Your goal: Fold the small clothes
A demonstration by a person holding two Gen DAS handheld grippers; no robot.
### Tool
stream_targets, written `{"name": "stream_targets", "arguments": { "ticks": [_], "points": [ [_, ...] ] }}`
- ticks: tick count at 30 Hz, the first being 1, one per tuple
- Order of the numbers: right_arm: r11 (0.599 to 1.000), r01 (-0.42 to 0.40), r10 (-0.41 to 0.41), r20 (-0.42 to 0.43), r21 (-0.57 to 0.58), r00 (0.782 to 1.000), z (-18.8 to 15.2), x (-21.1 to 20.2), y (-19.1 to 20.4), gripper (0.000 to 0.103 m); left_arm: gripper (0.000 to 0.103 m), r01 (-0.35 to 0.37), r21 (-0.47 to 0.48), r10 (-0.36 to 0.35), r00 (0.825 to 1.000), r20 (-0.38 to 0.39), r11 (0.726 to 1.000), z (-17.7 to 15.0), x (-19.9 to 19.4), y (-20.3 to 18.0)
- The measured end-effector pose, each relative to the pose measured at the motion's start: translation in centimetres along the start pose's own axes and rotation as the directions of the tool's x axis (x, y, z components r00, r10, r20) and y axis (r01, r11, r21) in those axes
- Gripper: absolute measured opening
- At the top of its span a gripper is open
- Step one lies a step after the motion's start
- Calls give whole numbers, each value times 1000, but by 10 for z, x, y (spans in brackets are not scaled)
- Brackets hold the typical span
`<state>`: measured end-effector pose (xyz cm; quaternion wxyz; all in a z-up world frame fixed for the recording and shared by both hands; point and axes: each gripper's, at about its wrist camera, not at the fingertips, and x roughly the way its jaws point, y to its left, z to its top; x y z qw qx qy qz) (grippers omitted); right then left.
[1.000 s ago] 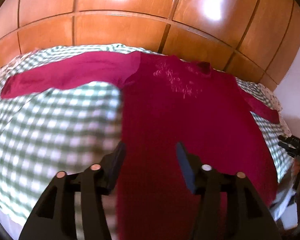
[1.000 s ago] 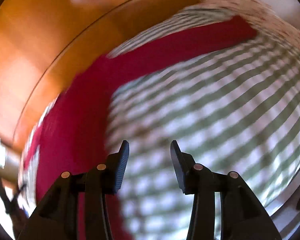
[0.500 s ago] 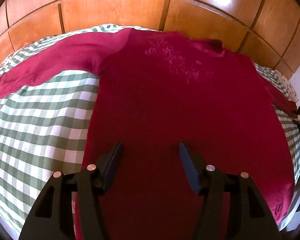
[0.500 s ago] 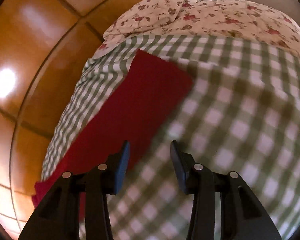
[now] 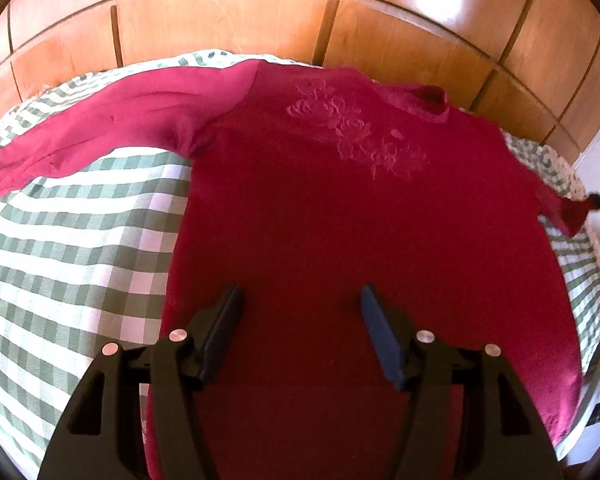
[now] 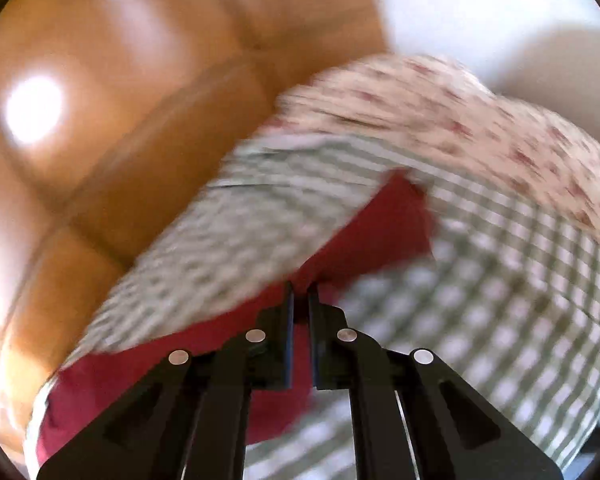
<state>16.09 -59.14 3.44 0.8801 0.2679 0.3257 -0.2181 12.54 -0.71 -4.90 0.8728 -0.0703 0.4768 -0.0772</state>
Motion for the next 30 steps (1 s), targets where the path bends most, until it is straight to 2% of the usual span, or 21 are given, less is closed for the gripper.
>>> {"name": "stream_targets", "arguments": {
  "ticks": [3, 6, 7, 9, 10, 14, 15, 16, 17, 18, 21, 24, 28, 30],
  "points": [
    [978, -142, 143, -4, -151, 990, -12, -18, 76, 5, 62, 30, -31, -29, 999, 20, 999, 2, -6, 6],
    [910, -301, 297, -59, -283, 953, -40, -34, 155, 5, 62, 56, -42, -54, 998, 43, 998, 5, -13, 10],
    [869, -362, 352, -93, -336, 931, -57, -39, 190, 5, 63, 61, -45, -59, 997, 49, 997, 6, -15, 12],
    [817, -414, 392, -139, -401, 909, -82, -42, 230, 5, 63, 76, -58, -73, 996, 56, 995, 9, -15, 16],
    [774, -445, 412, -176, -450, 894, -105, -43, 261, 5, 63, 83, -68, -79, 995, 58, 994, 10, -15, 18],
    [674, -531, 443, -294, -514, 847, -163, -40, 320, 5, 63, 119, -104, -113, 992, 64, 987, 16, -14, 24],
    [643, -565, 455, -336, -518, 825, -177, -39, 332, 11, 63, 126, -105, -119, 990, 71, 987, 19, -15, 25],
    [628, -582, 463, -353, -517, 813, -184, -41, 337, 29, 63, 128, -104, -121, 990, 73, 986, 20, -15, 26],
    [624, -593, 473, -357, -509, 805, -186, -43, 337, 44, 63, 133, -108, -125, 989, 77, 985, 23, -15, 27],
    [630, -605, 498, -345, -486, 796, -186, -48, 333, 68, 63, 143, -113, -135, 988, 79, 983, 26, -15, 29],
    [658, -609, 521, -316, -444, 793, -177, -55, 312, 71, 62, 164, -129, -153, 984, 90, 978, 39, -11, 34],
    [704, -575, 496, -291, -417, 818, -175, -64, 277, 71, 61, 185, -142, -174, 981, 86, 972, 55, 0, 36],
    [794, -474, 387, -285, -381, 877, -177, -64, 201, 71, 60, 198, -158, -191, 980, 62, 967, 78, 25, 31],
    [834, -425, 335, -288, -351, 897, -178, -60, 168, 71, 59, 192, -150, -186, 981, 50, 970, 88, 35, 25]
  ]
}}
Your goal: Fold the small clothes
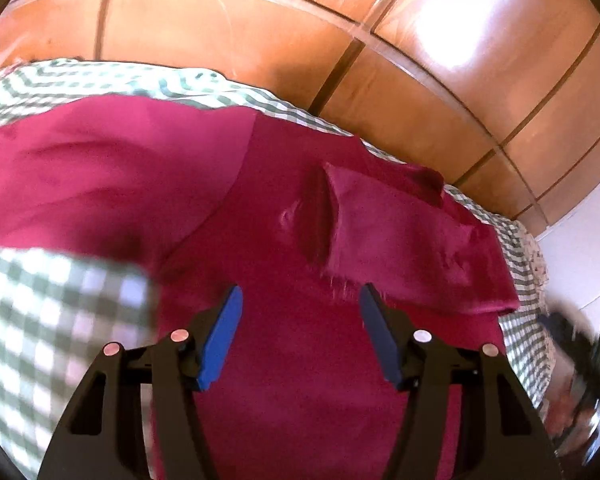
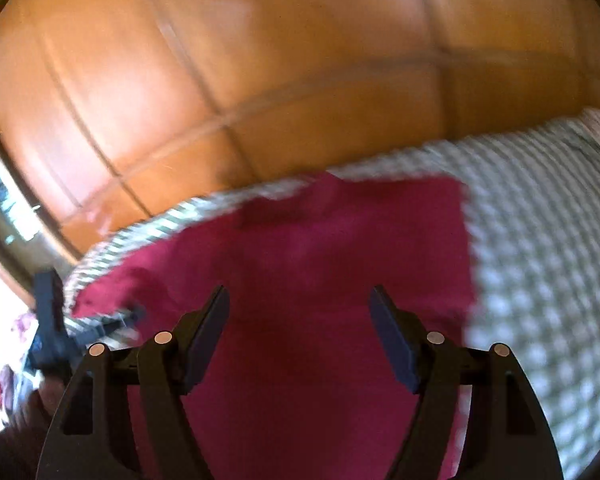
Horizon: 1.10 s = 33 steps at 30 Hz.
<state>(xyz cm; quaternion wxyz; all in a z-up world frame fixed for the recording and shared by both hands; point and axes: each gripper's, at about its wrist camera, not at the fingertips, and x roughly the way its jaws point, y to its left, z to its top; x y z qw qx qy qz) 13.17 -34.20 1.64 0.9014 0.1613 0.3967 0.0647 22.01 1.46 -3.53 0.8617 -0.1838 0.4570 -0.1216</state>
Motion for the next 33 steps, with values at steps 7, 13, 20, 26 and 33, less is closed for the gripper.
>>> {"name": "stream_targets", "arguments": {
  "ticks": [7, 13, 20, 26, 33],
  "points": [
    [985, 74, -76, 6, 157, 997, -17, -17, -63, 71, 29, -24, 29, 25, 998, -55, 999, 30, 52, -27],
    [993, 46, -53, 63, 110, 997, 21, 6, -41, 65, 6, -10, 4, 10, 999, 46, 1000, 47, 30, -33],
    [995, 102, -102, 12, 15, 995, 35, 63, -14, 62, 7, -106, 54, 105, 994, 26, 993, 38, 36, -24],
    [960, 269, -271, -25, -80, 962, 15, 109, -11, 56, 15, -236, 116, 231, 971, 59, 965, 20, 48, -18],
    [938, 328, -328, 20, -110, 945, 12, 98, 2, 60, 53, -160, -11, 160, 985, 70, 987, -2, -10, 19]
  ]
}}
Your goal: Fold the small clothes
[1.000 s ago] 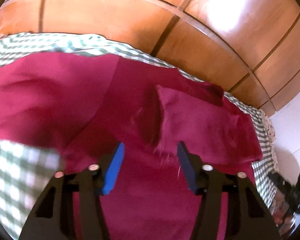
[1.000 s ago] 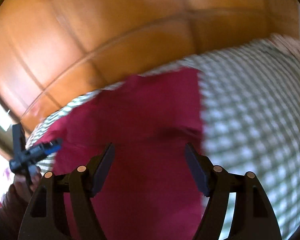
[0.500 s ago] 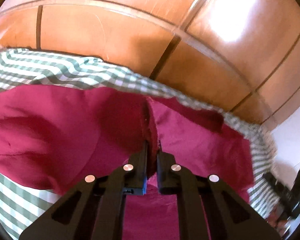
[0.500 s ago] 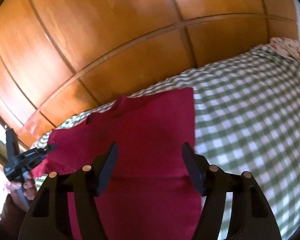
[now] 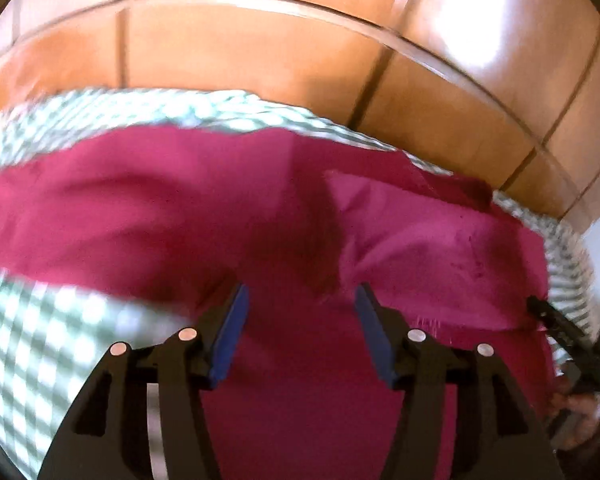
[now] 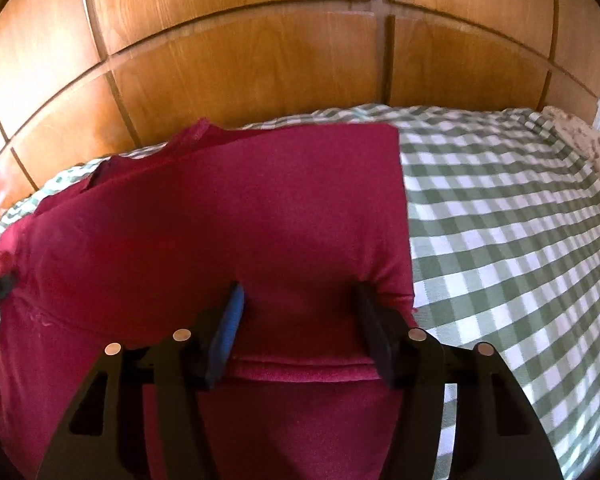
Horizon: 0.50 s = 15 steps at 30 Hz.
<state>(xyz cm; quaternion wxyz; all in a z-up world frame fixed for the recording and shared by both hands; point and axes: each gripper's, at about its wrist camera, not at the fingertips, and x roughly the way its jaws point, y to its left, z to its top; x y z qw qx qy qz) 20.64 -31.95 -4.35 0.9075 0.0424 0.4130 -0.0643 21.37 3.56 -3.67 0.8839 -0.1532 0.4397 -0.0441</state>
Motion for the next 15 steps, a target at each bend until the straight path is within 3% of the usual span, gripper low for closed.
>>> {"name": "stream_targets", "arguments": {
  "ticks": [3, 6, 10, 15],
  "points": [
    [999, -7, 9, 67, -33, 998, -7, -29, 14, 68, 51, 29, -120, -26, 999, 28, 992, -16, -32, 48],
    [997, -64, 68, 81, -47, 994, -16, -47, 27, 73, 51, 1, -243, 19, 997, 78, 970, -28, -61, 102],
    [987, -137, 140, 32, -90, 990, -41, -52, 57, 75, 51, -58, -451, 123, 986, 115, 891, -40, -94, 192],
    [981, -112, 110, -22, -160, 994, -65, -41, 92, 78, 51, -91, -618, 218, 967, 134, 781, -41, -120, 276]
  ]
}}
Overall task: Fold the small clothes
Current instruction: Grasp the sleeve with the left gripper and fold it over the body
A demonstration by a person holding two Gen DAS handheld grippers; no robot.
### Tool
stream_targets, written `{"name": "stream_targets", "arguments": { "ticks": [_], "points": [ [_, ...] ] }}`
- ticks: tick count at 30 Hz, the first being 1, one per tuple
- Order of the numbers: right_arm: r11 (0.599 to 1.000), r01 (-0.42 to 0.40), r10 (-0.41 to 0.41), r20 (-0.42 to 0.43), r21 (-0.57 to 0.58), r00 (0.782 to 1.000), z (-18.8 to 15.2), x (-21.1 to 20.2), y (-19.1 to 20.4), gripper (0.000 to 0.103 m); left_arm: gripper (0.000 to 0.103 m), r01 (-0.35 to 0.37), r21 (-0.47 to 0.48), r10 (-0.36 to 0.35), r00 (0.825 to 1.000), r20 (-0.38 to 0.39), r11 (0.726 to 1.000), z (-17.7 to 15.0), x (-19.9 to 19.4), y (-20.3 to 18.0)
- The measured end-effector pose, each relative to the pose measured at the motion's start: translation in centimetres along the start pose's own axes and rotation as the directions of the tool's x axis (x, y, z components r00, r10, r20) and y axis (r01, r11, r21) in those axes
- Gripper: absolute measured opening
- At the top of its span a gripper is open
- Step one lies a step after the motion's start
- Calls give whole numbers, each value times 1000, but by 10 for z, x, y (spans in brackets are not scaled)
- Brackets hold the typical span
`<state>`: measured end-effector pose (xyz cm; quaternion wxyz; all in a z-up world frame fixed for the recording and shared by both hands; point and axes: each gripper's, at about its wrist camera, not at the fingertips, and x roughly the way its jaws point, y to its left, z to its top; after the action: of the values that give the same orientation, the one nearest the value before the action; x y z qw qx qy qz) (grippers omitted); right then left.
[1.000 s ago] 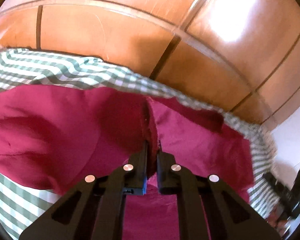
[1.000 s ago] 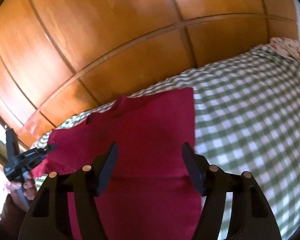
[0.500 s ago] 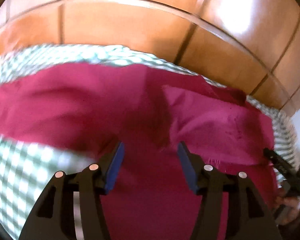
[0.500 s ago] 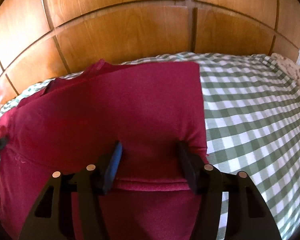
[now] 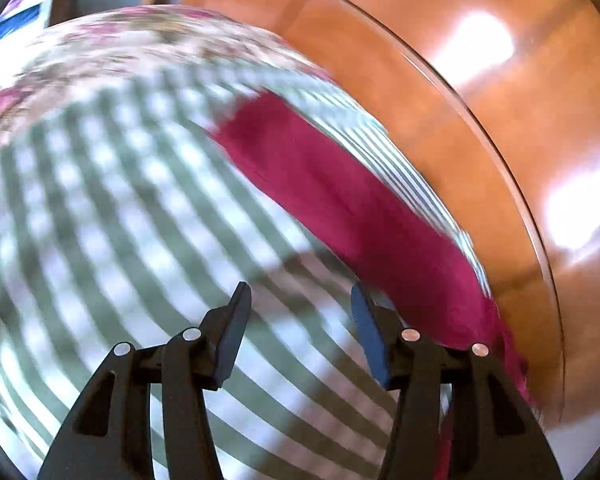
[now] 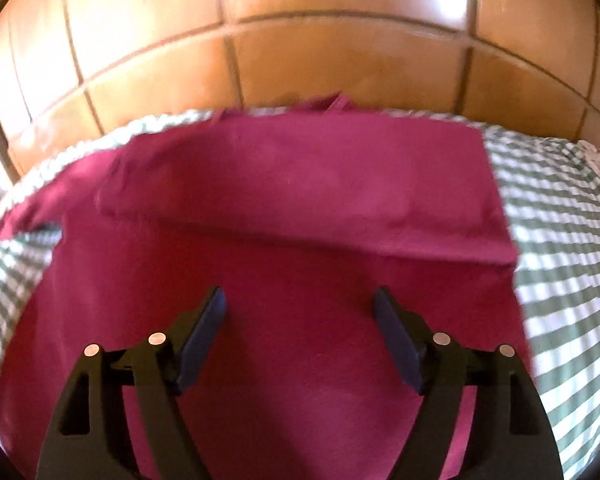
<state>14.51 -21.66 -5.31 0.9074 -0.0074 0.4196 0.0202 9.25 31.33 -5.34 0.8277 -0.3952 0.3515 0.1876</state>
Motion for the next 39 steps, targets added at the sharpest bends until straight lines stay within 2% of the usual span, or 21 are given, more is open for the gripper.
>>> {"name": "stream_targets", "arguments": {
  "ticks": [1, 5, 9, 12, 14, 15, 18, 19, 21, 23, 25, 27, 28, 32, 33, 36, 38, 39],
  "points": [
    [1000, 8, -8, -4, -9, 1000, 0, 2, 3, 79, 51, -17, -36, 18, 1000, 16, 999, 13, 1, 11],
    [1000, -3, 3, -19, 10, 1000, -2, 5, -3, 82, 51, -5, -134, 9, 999, 31, 991, 46, 13, 32],
    [1000, 17, -17, -22, -4, 1000, -4, 6, -2, 85, 51, -10, -172, 16, 999, 33, 985, 69, 30, 37],
    [999, 33, -33, -24, -16, 999, -5, 8, -1, 85, 51, -48, -194, 53, 998, 25, 980, 75, 48, 37],
    [999, 38, -39, -25, -19, 999, -5, 8, -1, 86, 31, -72, -171, 77, 997, 22, 983, 83, 56, 30],
    [999, 38, -38, -26, -18, 999, -5, 9, -1, 86, 8, -71, -146, 73, 997, 8, 987, 87, 60, 26],
    [999, 34, -34, -27, -12, 999, -4, 10, -2, 87, 8, -83, -96, 87, 996, 31, 992, 91, 51, 9],
    [999, 34, -34, -26, -11, 999, -4, 10, -2, 88, 8, -61, -74, 65, 997, 42, 995, 93, 47, 0],
    [999, 34, -35, -25, -12, 999, -4, 10, -2, 88, 8, 32, -30, -30, 997, 67, 999, 88, 30, -28],
    [999, 33, -33, -24, -10, 999, -4, 10, -3, 88, 8, 123, 42, -126, 989, 77, 992, 79, 17, -62],
    [999, 32, -32, -23, -10, 999, -4, 10, -2, 88, 8, 199, 147, -211, 974, 78, 969, 59, 1, -105],
    [999, 31, -31, -23, -10, 999, -4, 10, -2, 88, 8, 269, 213, -286, 957, 55, 939, 37, -11, -138],
    [1000, 30, -30, -22, -9, 999, -4, 10, -3, 88, 8, 319, 255, -336, 941, 25, 913, 20, -15, -162],
    [1000, 21, -21, -19, -2, 1000, -4, 9, -4, 88, 9, 445, 345, -430, 894, -124, 826, -42, -12, -222],
    [1000, 18, -18, -18, 0, 1000, -4, 9, -5, 88, 10, 460, 375, -430, 888, -166, 805, -61, -7, -236],
    [1000, 9, -9, -15, 7, 1000, -4, 9, -6, 88, 16, 454, 470, -376, 891, -255, 757, -117, 14, -261],
    [1000, -1, 2, -13, 15, 1000, -3, 8, -7, 88, 18, 423, 529, -311, 905, -291, 735, -149, 30, -268],
    [1000, -5, 5, -13, 17, 1000, -4, 8, -7, 88, 26, 419, 551, -292, 906, -307, 721, -161, 35, -268]
  ]
}}
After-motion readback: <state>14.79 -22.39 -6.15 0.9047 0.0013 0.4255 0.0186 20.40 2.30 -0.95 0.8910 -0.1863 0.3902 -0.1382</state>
